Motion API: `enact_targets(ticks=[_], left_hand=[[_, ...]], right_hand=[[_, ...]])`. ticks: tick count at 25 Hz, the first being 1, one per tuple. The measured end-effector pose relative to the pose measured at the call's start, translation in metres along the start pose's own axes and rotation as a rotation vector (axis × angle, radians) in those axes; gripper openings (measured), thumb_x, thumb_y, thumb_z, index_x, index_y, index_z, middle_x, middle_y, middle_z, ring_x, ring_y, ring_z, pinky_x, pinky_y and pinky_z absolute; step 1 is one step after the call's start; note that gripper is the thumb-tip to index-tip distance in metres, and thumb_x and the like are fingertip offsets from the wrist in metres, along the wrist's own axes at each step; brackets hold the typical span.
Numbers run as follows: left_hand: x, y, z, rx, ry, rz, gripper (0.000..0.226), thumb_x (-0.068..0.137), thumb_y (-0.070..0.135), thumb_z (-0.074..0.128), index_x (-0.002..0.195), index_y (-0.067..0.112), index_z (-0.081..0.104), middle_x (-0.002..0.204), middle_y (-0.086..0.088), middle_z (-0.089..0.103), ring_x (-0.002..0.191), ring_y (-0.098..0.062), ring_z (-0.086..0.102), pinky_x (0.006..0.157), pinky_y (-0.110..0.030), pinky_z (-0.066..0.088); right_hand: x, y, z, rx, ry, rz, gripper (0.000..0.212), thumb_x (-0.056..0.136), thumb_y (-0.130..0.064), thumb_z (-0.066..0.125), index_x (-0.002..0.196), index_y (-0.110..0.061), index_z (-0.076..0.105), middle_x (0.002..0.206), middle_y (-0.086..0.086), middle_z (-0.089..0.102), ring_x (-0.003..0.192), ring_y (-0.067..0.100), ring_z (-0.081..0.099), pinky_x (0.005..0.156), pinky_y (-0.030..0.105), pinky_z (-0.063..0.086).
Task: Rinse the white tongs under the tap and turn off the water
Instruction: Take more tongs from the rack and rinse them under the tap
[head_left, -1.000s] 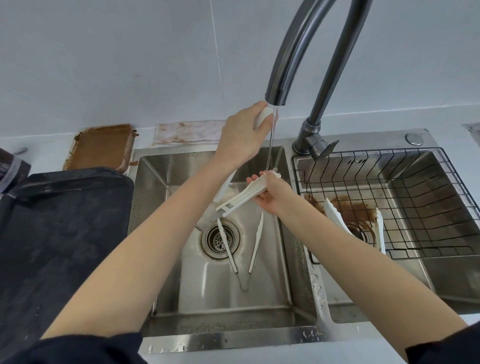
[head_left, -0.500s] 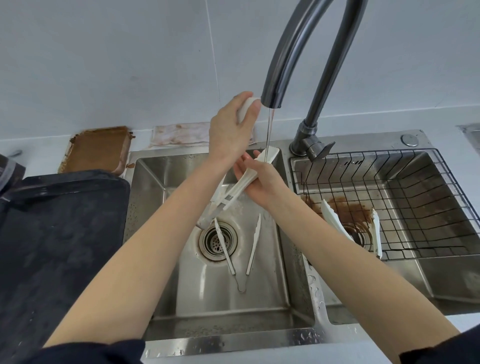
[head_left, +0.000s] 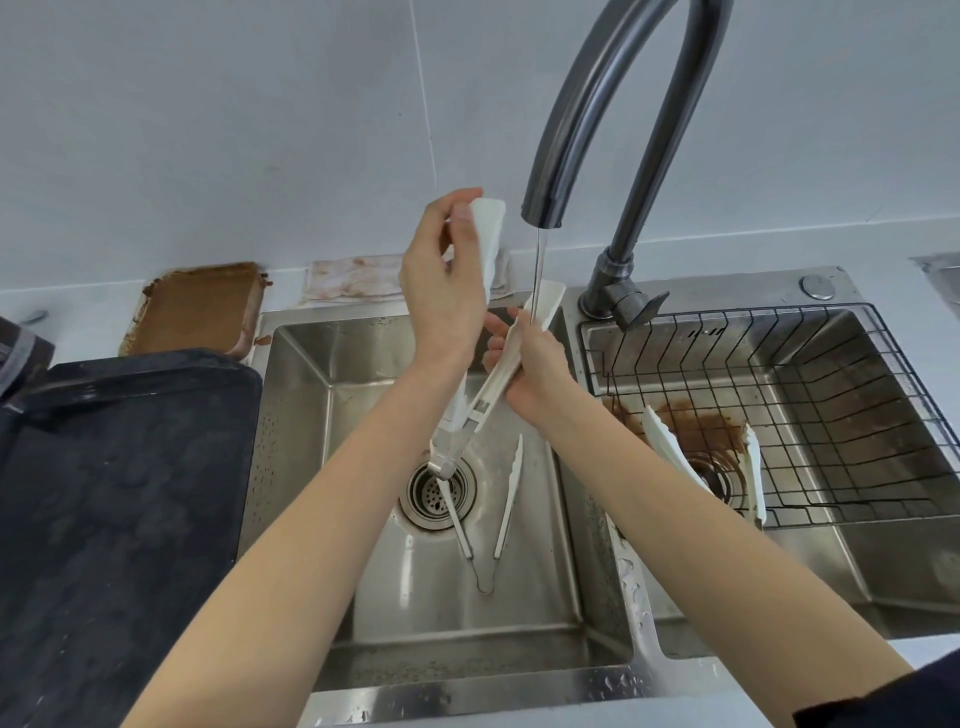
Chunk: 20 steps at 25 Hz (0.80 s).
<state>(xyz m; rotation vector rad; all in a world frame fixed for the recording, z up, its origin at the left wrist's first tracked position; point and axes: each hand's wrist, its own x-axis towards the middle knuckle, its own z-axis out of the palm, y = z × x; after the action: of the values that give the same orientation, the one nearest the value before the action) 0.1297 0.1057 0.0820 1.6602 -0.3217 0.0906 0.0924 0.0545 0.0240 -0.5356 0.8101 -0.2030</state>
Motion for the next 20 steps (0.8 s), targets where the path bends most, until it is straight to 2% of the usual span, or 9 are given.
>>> enact_targets(ticks=[3, 5, 8, 9, 11, 12, 16, 19, 20], left_hand=[[-0.002, -0.001, 0.002, -0.02, 0.014, 0.01, 0.028, 0.097, 0.01, 0.037, 0.108, 0.004, 0.063, 0.093, 0.003, 0.059, 0.079, 0.0, 0.053, 0.066, -0.003, 0.04], [-0.005, -0.004, 0.002, -0.012, 0.006, -0.008, 0.028, 0.098, 0.011, 0.037, 0.109, 0.006, 0.062, 0.092, 0.008, 0.058, 0.08, 0.009, 0.054, 0.068, -0.002, 0.041], [-0.006, -0.012, -0.005, -0.041, 0.05, -0.072, 0.027, 0.098, 0.013, 0.036, 0.108, 0.008, 0.06, 0.091, 0.012, 0.056, 0.078, 0.016, 0.053, 0.07, -0.004, 0.042], [-0.006, -0.015, -0.007, -0.073, 0.078, -0.106, 0.027, 0.098, 0.015, 0.036, 0.108, 0.009, 0.06, 0.092, 0.009, 0.057, 0.08, 0.009, 0.055, 0.073, -0.01, 0.046], [-0.006, -0.023, -0.011, -0.119, 0.102, -0.18, 0.026, 0.097, 0.024, 0.037, 0.104, 0.017, 0.06, 0.095, 0.002, 0.058, 0.084, -0.012, 0.057, 0.08, -0.04, 0.051], [-0.007, -0.026, -0.012, -0.126, 0.102, -0.224, 0.026, 0.096, 0.028, 0.036, 0.102, 0.022, 0.06, 0.095, 0.001, 0.058, 0.086, -0.019, 0.055, 0.079, -0.048, 0.051], [-0.02, -0.032, -0.017, -0.123, -0.001, -0.42, 0.033, 0.099, 0.033, 0.029, 0.118, 0.028, 0.056, 0.106, -0.017, 0.06, 0.093, -0.036, 0.057, 0.072, -0.037, 0.049], [-0.032, -0.03, -0.014, -0.129, -0.26, -0.486, 0.037, 0.099, 0.026, 0.038, 0.134, 0.026, 0.047, 0.109, -0.006, 0.061, 0.086, -0.015, 0.059, 0.078, -0.025, 0.051], [-0.034, -0.03, -0.011, -0.175, -0.342, -0.52, 0.038, 0.098, 0.019, 0.04, 0.135, 0.024, 0.048, 0.117, -0.003, 0.06, 0.093, -0.015, 0.058, 0.087, -0.027, 0.051]], right_hand=[[-0.01, 0.021, -0.01, -0.21, -0.075, -0.015, 0.028, 0.098, -0.007, 0.032, 0.124, -0.003, 0.042, 0.081, 0.006, 0.059, 0.064, 0.014, 0.056, 0.056, 0.024, 0.049], [-0.019, 0.033, -0.014, -0.308, -0.125, -0.029, 0.033, 0.098, -0.004, 0.031, 0.129, -0.003, 0.041, 0.083, 0.003, 0.061, 0.068, 0.011, 0.061, 0.055, 0.022, 0.052], [-0.023, 0.035, -0.02, -0.452, -0.075, -0.085, 0.027, 0.1, -0.011, 0.032, 0.123, -0.002, 0.045, 0.077, 0.0, 0.063, 0.057, 0.003, 0.063, 0.048, 0.015, 0.052], [-0.024, 0.033, -0.022, -0.511, -0.053, -0.106, 0.027, 0.101, -0.015, 0.032, 0.118, -0.002, 0.048, 0.073, 0.0, 0.063, 0.051, 0.001, 0.062, 0.046, 0.013, 0.051], [-0.027, 0.033, -0.024, -0.59, -0.024, -0.134, 0.031, 0.101, -0.025, 0.032, 0.103, -0.003, 0.053, 0.066, 0.002, 0.062, 0.041, 0.0, 0.059, 0.043, 0.013, 0.05], [-0.029, 0.034, -0.025, -0.598, -0.018, -0.131, 0.033, 0.101, -0.03, 0.031, 0.095, -0.006, 0.052, 0.064, 0.003, 0.061, 0.038, 0.002, 0.058, 0.043, 0.014, 0.05], [-0.032, 0.033, -0.038, -0.538, 0.014, -0.124, 0.034, 0.101, -0.035, 0.027, 0.091, -0.012, 0.05, 0.067, 0.006, 0.061, 0.048, 0.011, 0.06, 0.057, 0.025, 0.054], [-0.033, 0.031, -0.057, -0.553, 0.066, -0.062, 0.026, 0.102, -0.025, 0.026, 0.102, -0.009, 0.046, 0.071, 0.006, 0.059, 0.058, 0.015, 0.058, 0.057, 0.025, 0.053], [-0.033, 0.031, -0.063, -0.581, 0.09, -0.017, 0.025, 0.102, -0.023, 0.026, 0.101, -0.009, 0.047, 0.072, 0.005, 0.058, 0.059, 0.015, 0.056, 0.056, 0.025, 0.05]])
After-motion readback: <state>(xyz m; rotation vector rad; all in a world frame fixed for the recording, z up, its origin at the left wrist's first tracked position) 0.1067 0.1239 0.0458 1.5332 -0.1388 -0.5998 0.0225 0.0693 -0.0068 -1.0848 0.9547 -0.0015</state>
